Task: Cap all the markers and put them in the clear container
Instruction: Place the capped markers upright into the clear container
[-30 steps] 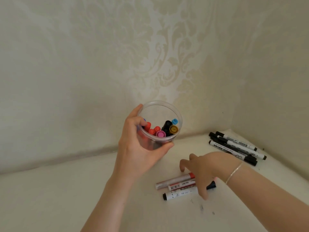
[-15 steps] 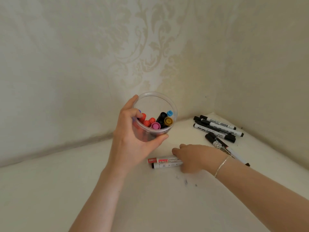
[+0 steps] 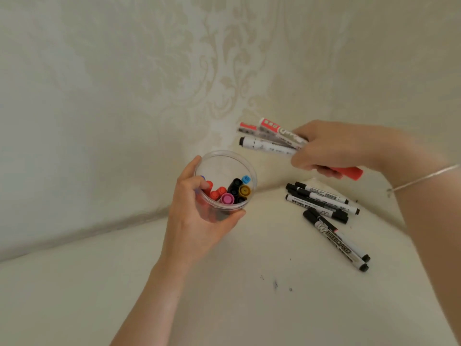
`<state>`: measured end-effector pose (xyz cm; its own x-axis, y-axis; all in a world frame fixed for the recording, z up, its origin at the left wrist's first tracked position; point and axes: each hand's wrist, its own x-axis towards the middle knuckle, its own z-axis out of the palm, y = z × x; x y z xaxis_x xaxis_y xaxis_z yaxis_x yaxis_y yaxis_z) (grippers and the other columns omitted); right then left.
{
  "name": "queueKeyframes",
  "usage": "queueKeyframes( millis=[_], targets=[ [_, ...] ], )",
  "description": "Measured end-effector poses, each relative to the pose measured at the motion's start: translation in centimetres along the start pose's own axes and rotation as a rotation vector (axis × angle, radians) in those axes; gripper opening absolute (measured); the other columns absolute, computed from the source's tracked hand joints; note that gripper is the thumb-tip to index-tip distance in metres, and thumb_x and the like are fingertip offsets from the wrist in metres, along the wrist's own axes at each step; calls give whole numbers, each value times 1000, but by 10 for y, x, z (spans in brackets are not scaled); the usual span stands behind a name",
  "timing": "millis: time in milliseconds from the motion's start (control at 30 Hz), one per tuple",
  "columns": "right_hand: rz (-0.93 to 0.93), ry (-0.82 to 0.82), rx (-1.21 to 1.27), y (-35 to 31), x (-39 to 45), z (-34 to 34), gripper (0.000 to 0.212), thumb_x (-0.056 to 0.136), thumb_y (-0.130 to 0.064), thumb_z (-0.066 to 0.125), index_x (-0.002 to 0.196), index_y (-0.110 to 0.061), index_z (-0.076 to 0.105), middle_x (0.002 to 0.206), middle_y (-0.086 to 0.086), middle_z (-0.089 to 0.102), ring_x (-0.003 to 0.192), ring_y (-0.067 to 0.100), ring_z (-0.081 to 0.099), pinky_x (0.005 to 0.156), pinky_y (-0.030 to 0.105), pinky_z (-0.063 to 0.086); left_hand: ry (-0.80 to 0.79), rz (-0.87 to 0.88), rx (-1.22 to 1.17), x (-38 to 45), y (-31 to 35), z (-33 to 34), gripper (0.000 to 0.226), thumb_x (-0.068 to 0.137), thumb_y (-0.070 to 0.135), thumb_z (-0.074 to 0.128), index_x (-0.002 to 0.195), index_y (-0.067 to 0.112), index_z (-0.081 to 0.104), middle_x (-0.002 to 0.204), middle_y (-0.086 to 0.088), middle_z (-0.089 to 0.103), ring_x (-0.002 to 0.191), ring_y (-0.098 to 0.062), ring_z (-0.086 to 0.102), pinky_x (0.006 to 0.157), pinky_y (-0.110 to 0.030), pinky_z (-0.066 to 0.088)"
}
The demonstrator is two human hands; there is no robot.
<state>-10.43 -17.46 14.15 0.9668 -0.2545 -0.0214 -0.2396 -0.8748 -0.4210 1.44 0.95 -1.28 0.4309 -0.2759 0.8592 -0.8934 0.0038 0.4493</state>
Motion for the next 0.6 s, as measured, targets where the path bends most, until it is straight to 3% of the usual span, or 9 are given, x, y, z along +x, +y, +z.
queueKeyframes(
  millis=[67, 167, 300, 367, 500, 600],
  targets=[
    [10, -103, -76, -16, -4, -5, 11, 77, -4, 56, 84, -11, 57, 46, -2, 51, 36, 13, 43, 41, 23, 38, -4, 15, -19, 0, -2, 3, 73, 53, 3, 92, 103, 17, 41, 142, 3, 34, 130, -39, 44, 96, -9, 38],
    [87, -183, -304, -40, -1, 6, 25, 75, -5, 57, 99, -8, 61, 67, 9, 55, 49, 20, 47, 46, 26, 39, -18, 39, -9, 1, -5, 7, 72, 54, 9, 92, 104, 17, 41, 143, -12, 36, 136, -21, 40, 99, -11, 38],
    [56, 20, -622, -62, 9, 31, 8, 89, -18, 52, 94, -11, 51, 67, 0, 45, 54, 14, 41, 49, 25, 32, -42, 18, -10, 2, -6, 8, 65, 60, 30, 85, 106, 20, 40, 147, -11, 34, 137, -9, 37, 102, -21, 40],
    [48, 52, -709, -73, 10, 36, 10, 95, -27, 45, 93, -17, 44, 70, 0, 39, 60, 17, 40, 57, 28, 34, -58, 18, -10, 1, -6, 9, 65, 61, 30, 85, 107, 22, 40, 148, -10, 33, 138, -10, 37, 101, -26, 43],
    [73, 5, -743, -91, 11, 35, 10, 97, -22, 41, 98, -17, 50, 75, 2, 43, 79, 24, 53, 77, 33, 47, -57, 30, 14, 2, -9, 11, 73, 56, 17, 93, 107, 24, 41, 148, -7, 34, 139, -13, 37, 101, -23, 43],
    [50, 49, -778, -91, 11, 29, 11, 97, -21, 41, 89, -13, 44, 74, 1, 41, 65, 19, 47, 60, 28, 38, -55, 27, 0, 2, -11, 11, 73, 57, 17, 92, 107, 25, 40, 149, -11, 34, 136, -18, 41, 97, -30, 47]
  ],
)
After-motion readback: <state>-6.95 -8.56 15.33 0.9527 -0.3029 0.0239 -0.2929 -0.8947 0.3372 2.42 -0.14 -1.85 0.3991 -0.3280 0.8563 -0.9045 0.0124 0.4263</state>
